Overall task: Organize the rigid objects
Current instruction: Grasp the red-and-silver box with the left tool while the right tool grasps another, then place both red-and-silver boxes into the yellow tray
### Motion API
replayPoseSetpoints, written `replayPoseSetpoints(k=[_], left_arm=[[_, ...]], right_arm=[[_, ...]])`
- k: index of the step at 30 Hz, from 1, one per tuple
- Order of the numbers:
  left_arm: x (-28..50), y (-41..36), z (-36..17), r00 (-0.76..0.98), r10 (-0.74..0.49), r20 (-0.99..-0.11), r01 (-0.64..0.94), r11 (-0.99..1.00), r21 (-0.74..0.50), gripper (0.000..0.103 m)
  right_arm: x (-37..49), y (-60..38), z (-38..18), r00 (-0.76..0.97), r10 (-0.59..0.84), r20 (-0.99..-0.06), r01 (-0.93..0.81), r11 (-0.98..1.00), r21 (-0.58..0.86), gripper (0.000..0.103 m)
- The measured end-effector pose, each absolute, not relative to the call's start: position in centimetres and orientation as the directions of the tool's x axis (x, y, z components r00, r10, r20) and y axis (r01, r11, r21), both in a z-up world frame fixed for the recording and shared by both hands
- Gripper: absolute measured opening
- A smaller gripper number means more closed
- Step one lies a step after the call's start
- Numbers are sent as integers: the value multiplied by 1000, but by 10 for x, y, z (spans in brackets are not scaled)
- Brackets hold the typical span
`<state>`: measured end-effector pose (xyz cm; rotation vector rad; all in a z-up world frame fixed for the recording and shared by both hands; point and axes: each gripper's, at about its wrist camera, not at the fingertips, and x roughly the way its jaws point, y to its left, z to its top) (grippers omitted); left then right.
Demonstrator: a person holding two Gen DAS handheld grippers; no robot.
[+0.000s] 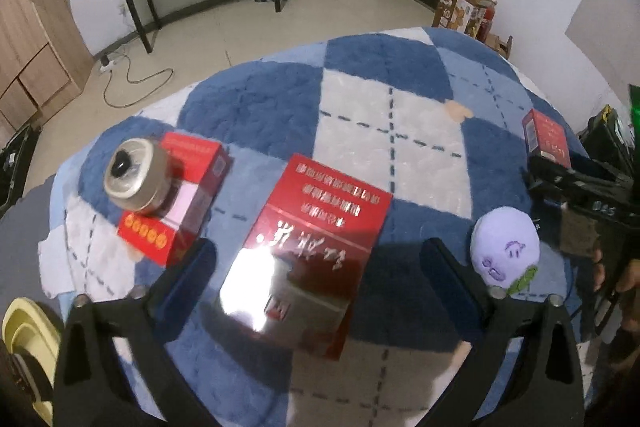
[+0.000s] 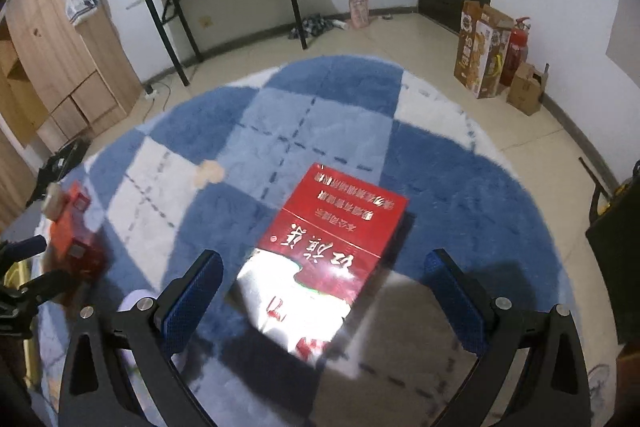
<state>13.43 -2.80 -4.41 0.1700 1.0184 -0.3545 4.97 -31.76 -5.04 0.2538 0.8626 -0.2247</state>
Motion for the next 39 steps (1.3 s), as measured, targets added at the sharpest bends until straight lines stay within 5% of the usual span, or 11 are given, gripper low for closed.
replayPoseSetpoints(k=[1, 2, 11, 23, 26, 30, 39], left_arm=[[135, -29, -46, 472, -209, -857, 367, 930, -24, 70], [137, -28, -47, 469, -207, -859, 365, 931, -24, 67], [123, -12, -15, 529, -228, -817, 312, 948, -62, 59], [57, 62, 86, 669, -203, -715, 140, 979, -147, 59], [15, 107, 107, 696, -204, -688, 52, 971, -235, 59], [-44, 163, 125, 740, -97, -665, -56, 977, -205, 59], [-102, 292, 89, 661, 97, -744, -332, 927, -173, 59]], right_arm=[[53, -318, -55, 625, -97, -775, 300, 946, 123, 103], [56, -316, -58, 624, -109, -774, 301, 947, 110, 102], [50, -312, -61, 679, -98, -727, 232, 969, 87, 62], [-7, -317, 10, 831, 30, -556, 104, 973, 207, 58], [-29, -290, 45, 867, 103, -488, -21, 985, 170, 58], [-54, -232, 87, 869, 250, -428, -231, 968, 97, 58], [-56, -50, 116, 661, 559, -501, -622, 781, 51, 58]])
